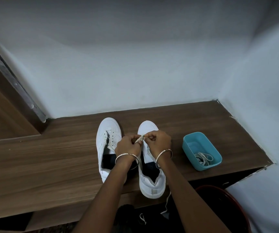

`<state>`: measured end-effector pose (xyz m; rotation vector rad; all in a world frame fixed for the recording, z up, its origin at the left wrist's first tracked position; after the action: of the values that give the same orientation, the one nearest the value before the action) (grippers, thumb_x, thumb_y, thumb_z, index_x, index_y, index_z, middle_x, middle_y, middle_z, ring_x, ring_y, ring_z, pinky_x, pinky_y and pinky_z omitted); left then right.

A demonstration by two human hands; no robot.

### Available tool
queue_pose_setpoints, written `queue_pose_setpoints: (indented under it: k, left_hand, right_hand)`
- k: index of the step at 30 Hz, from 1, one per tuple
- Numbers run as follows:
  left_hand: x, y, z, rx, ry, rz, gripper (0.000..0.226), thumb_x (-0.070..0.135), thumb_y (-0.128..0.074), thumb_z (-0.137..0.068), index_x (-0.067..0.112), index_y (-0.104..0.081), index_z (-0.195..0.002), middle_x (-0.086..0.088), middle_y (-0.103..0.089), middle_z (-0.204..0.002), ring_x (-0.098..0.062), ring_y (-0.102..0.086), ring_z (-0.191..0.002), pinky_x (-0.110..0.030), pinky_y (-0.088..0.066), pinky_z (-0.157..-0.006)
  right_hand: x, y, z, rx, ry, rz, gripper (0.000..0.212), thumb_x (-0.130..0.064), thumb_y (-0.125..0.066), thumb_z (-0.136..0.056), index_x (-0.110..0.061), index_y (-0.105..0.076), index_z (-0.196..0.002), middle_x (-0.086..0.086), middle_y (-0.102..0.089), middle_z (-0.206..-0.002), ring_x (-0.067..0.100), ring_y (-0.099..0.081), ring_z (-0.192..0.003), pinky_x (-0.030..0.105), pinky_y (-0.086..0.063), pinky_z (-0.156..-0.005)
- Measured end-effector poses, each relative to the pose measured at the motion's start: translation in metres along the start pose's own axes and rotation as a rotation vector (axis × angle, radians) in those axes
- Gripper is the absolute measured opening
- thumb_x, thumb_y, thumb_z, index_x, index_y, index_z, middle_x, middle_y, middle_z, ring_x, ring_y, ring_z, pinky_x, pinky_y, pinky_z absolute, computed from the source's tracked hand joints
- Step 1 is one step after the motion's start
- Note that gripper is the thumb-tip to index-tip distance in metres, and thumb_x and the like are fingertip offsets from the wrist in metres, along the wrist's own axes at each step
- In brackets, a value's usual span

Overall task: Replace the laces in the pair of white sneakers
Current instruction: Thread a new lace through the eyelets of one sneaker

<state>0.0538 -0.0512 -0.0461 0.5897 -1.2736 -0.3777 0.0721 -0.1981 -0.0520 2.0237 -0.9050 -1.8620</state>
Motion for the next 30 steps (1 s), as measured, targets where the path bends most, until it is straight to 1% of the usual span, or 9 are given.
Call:
queue_pose_setpoints:
  k: [2, 4, 7, 10, 14, 19, 22, 26, 30]
  left_hand:
    - [-0.004, -0.002, -0.002, -0.057, 0.015, 0.061, 0.019, 0.041, -0.069, -0.084, 0.037, -0.074, -0.102, 0.01, -0.074, -0.095, -0.015, -0.068, -0.095, -0.035, -0.053, -0.091]
    - [-0.008, -0.002, -0.005, -0.137, 0.091, 0.302, 0.024, 0.052, -0.068, -0.083, 0.032, -0.076, -0.095, 0.004, -0.076, -0.089, -0.018, -0.071, -0.087, -0.041, -0.059, -0.083]
    - [-0.008, -0.005, -0.011, -0.247, 0.204, 0.508, 0.026, 0.037, -0.057, -0.098, 0.016, -0.073, -0.101, -0.011, -0.075, -0.089, -0.024, -0.073, -0.075, -0.036, -0.061, -0.061]
    - [-0.006, -0.006, -0.021, -0.17, 0.129, 0.423, 0.012, 0.021, -0.065, -0.095, 0.014, -0.074, -0.096, -0.015, -0.074, -0.087, -0.025, -0.071, -0.067, -0.037, -0.06, -0.058]
    - [0.001, -0.005, -0.028, -0.025, 0.02, 0.25, 0.007, 0.024, -0.078, -0.081, 0.02, -0.074, -0.077, 0.001, -0.073, -0.073, -0.017, -0.069, -0.059, -0.03, -0.057, -0.06]
    - [0.001, -0.007, -0.028, 0.035, -0.004, 0.102, 0.013, 0.027, -0.063, -0.092, 0.021, -0.066, -0.08, 0.006, -0.072, -0.077, -0.012, -0.069, -0.073, -0.027, -0.052, -0.071]
    - [-0.003, 0.002, -0.028, 0.143, 0.012, 0.279, 0.012, 0.017, -0.049, -0.099, 0.016, -0.055, -0.088, -0.001, -0.07, -0.082, 0.0, -0.065, -0.061, -0.014, -0.046, -0.057]
    - [-0.002, 0.028, -0.031, 0.194, 0.051, 0.693, 0.021, 0.015, -0.036, -0.105, 0.021, -0.042, -0.085, -0.014, -0.072, -0.091, -0.026, -0.071, -0.079, -0.038, -0.058, -0.071]
    - [-0.01, 0.072, -0.034, 0.259, 0.18, 1.188, 0.026, 0.011, -0.034, -0.106, 0.018, -0.04, -0.081, -0.002, -0.057, -0.052, -0.016, -0.056, -0.046, -0.029, -0.056, -0.047]
  right_hand:
    - [0.001, -0.001, -0.001, -0.008, -0.018, -0.006, 0.004, -0.011, -0.079, -0.078, -0.014, -0.08, -0.08, 0.0, -0.076, -0.08, 0.016, -0.07, -0.078, 0.032, -0.057, -0.077]
    - [0.004, 0.001, 0.0, -0.013, -0.043, -0.035, 0.006, -0.012, -0.083, -0.076, -0.015, -0.081, -0.081, -0.001, -0.077, -0.08, 0.013, -0.071, -0.077, 0.027, -0.056, -0.075]
    - [0.004, 0.005, 0.001, -0.031, -0.052, -0.062, 0.012, -0.009, -0.086, -0.071, -0.018, -0.08, -0.077, -0.005, -0.076, -0.075, 0.005, -0.068, -0.068, 0.023, -0.055, -0.071]
    - [0.004, 0.006, 0.0, -0.027, -0.048, -0.066, 0.02, -0.003, -0.083, -0.07, -0.021, -0.072, -0.07, -0.009, -0.07, -0.068, 0.004, -0.066, -0.063, 0.027, -0.057, -0.066]
    - [0.003, 0.007, -0.001, -0.034, -0.009, -0.033, 0.026, -0.001, -0.078, -0.072, -0.019, -0.061, -0.07, -0.012, -0.062, -0.065, 0.0, -0.058, -0.06, 0.012, -0.042, -0.057]
    - [0.009, 0.006, -0.004, -0.035, -0.027, -0.108, 0.028, -0.001, -0.083, -0.069, -0.02, -0.062, -0.069, -0.007, -0.066, -0.067, 0.004, -0.059, -0.058, 0.018, -0.049, -0.059]
    - [0.011, 0.009, -0.008, -0.118, -0.055, -0.194, 0.032, 0.001, -0.086, -0.067, -0.022, -0.063, -0.067, -0.006, -0.067, -0.066, 0.001, -0.06, -0.056, 0.016, -0.05, -0.06]
    - [0.02, 0.021, -0.011, -0.212, -0.121, -0.294, 0.015, -0.001, -0.085, -0.072, -0.009, -0.073, -0.077, 0.006, -0.072, -0.072, 0.001, -0.06, -0.052, 0.017, -0.05, -0.054]
    - [0.031, 0.041, -0.009, -0.253, -0.166, -0.301, 0.014, -0.003, -0.084, -0.075, -0.003, -0.077, -0.087, 0.011, -0.075, -0.078, 0.005, -0.061, -0.054, 0.019, -0.051, -0.051]
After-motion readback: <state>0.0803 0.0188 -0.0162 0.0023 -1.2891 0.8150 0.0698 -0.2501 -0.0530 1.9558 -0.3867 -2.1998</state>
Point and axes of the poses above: each hand's wrist, its own z-axis away from the middle knuckle, its own y-axis out of the back of the hand, x = y × z, the point moved 6 cm from there along -z, towards the middle knuckle
